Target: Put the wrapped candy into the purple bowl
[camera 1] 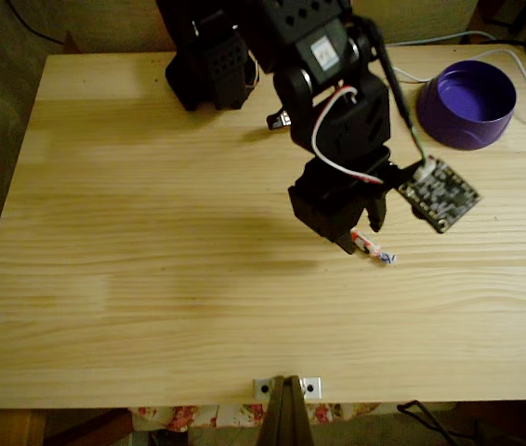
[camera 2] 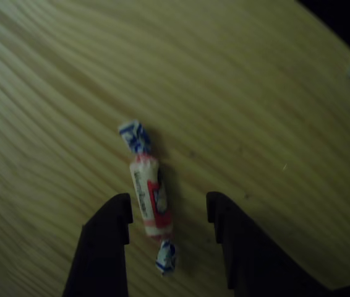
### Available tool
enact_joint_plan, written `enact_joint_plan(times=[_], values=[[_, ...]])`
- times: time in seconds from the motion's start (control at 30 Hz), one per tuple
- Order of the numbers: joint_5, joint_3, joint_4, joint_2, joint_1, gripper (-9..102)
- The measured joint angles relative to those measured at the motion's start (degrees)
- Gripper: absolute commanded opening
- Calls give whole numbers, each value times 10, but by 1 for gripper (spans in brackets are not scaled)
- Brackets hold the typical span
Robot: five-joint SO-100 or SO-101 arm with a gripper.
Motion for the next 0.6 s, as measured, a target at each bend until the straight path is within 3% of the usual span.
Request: enact_joint_plan(times=[0.6], values=[[-7,-29,3,-56,-11,24]])
